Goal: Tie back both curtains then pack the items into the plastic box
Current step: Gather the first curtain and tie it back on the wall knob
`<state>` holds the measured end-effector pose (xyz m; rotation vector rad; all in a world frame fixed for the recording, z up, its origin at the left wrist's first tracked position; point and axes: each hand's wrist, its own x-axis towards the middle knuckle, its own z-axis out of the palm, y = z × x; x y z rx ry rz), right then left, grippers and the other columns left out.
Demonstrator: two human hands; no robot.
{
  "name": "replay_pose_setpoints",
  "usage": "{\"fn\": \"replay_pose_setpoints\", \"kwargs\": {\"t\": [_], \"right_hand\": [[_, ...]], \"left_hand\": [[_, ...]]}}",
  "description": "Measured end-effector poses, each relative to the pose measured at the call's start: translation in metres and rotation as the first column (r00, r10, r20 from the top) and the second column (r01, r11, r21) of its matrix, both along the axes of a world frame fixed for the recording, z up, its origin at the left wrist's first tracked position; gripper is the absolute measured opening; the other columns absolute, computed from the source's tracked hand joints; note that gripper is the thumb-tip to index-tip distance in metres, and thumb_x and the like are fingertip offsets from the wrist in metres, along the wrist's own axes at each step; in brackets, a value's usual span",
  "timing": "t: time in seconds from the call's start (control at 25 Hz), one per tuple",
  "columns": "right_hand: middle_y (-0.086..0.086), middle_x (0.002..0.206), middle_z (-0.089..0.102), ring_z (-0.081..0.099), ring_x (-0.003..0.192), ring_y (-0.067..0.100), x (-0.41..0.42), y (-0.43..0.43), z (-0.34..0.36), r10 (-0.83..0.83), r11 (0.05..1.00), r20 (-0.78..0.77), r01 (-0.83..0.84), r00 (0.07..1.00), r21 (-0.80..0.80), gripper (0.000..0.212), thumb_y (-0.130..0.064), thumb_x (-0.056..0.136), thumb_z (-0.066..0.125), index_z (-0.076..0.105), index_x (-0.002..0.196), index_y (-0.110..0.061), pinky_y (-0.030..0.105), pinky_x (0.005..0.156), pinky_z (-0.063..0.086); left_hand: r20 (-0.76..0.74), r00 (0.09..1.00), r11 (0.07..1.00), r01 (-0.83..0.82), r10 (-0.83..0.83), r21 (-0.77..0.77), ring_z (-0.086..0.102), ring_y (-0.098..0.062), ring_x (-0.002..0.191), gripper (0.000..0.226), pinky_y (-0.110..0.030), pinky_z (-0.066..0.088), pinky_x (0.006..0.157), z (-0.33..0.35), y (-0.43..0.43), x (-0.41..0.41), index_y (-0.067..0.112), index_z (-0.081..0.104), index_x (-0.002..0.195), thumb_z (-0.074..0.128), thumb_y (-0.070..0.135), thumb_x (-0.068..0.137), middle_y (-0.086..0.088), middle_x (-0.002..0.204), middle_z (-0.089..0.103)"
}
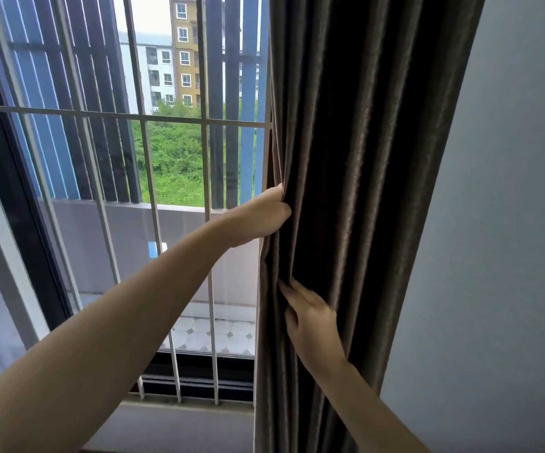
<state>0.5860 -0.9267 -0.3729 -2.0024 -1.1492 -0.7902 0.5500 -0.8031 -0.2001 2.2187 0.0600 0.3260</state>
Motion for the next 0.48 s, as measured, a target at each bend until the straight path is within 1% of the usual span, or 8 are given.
{"fn": "replay_pose_setpoints", "kwargs": {"t": [0.08,0.12,0.2,0.24,0.28,0.36,0.4,0.48], "right_hand": [[0.013,0.116,0.067,0.068,0.099,0.022,-0.003,0.003,0.000,0.017,0.999,-0.007,-0.017,1.000,0.028,0.048,0.011,0.068,0.066,0.067,0.112,-0.007,0.021,0.091,0.045],[0.012,0.116,0.067,0.068,0.100,0.021,-0.005,0.003,0.000,0.023,0.999,-0.010,-0.023,1.000,0.043,0.047,0.010,0.069,0.066,0.067,0.112,-0.007,0.018,0.094,0.041],[0.012,0.116,0.067,0.068,0.099,0.021,-0.007,0.004,-0.001,0.034,0.997,-0.018,-0.033,0.999,0.067,0.044,0.008,0.069,0.064,0.068,0.111,-0.006,0.014,0.094,0.038],[0.012,0.115,0.068,0.069,0.095,0.021,-0.008,0.005,-0.001,0.035,0.997,-0.017,-0.034,0.999,0.068,0.043,0.006,0.069,0.063,0.068,0.110,-0.007,0.013,0.090,0.041],[0.011,0.115,0.068,0.070,0.089,0.020,-0.009,0.005,-0.001,0.029,0.998,-0.008,-0.028,1.000,0.061,0.042,0.003,0.069,0.062,0.069,0.109,-0.007,0.014,0.085,0.045],[0.009,0.114,0.069,0.068,0.077,0.016,-0.012,0.005,-0.003,0.031,0.999,0.004,-0.031,1.000,0.021,0.040,0.000,0.069,0.062,0.070,0.107,-0.009,0.016,0.073,0.048],[0.009,0.115,0.069,0.066,0.075,0.016,-0.014,0.003,-0.003,0.044,0.999,-0.009,-0.044,0.999,-0.006,0.037,-0.002,0.069,0.061,0.071,0.104,-0.011,0.018,0.072,0.050],[0.004,0.114,0.069,0.066,0.083,0.016,-0.015,-0.005,0.001,0.056,0.998,-0.037,-0.056,0.998,-0.001,0.026,-0.006,0.070,0.059,0.075,0.088,-0.017,0.025,0.070,0.056]], "left_hand": [[-0.016,0.999,0.998,0.050,-0.051,-0.045,0.049,-0.005,0.074,0.039,-0.024,0.049,0.073,0.001,-0.003,-0.001,-0.013,0.038,0.121,0.027,-0.014,0.084,0.008,0.079,0.048],[-0.031,0.997,0.993,0.069,-0.072,-0.097,0.050,-0.006,0.074,0.038,-0.021,0.047,0.071,0.001,-0.005,-0.003,-0.011,0.042,0.118,0.027,-0.014,0.083,0.007,0.079,0.049],[-0.059,0.995,0.975,0.062,-0.076,-0.213,0.047,-0.012,0.071,0.034,-0.022,0.041,0.065,0.000,-0.007,-0.003,0.005,0.053,0.091,0.027,-0.014,0.080,0.003,0.075,0.047],[-0.067,0.995,0.962,0.054,-0.075,-0.268,0.042,-0.013,0.066,0.032,-0.024,0.037,0.062,0.000,-0.009,-0.004,0.012,0.046,0.075,0.028,-0.014,0.077,0.002,0.071,0.043],[-0.059,0.995,0.944,0.060,-0.083,-0.326,0.038,-0.014,0.063,0.029,-0.024,0.034,0.059,-0.001,-0.013,-0.006,0.014,0.038,0.069,0.030,-0.013,0.074,0.000,0.068,0.039],[-0.020,0.997,0.923,0.063,-0.077,-0.379,0.046,-0.014,0.065,0.016,-0.023,0.040,0.062,-0.004,-0.017,-0.004,0.011,0.044,0.077,0.042,-0.004,0.071,-0.001,0.072,0.047],[-0.008,0.998,0.935,0.059,-0.066,-0.350,0.056,-0.014,0.077,0.022,-0.025,0.047,0.072,-0.006,-0.017,0.000,0.009,0.051,0.094,0.050,0.003,0.073,0.000,0.084,0.057],[0.020,1.000,0.981,-0.012,0.016,-0.193,0.060,-0.017,0.104,0.047,-0.032,0.048,0.094,-0.008,-0.016,0.006,0.016,0.048,0.126,0.051,0.018,0.078,0.001,0.110,0.062]]}}
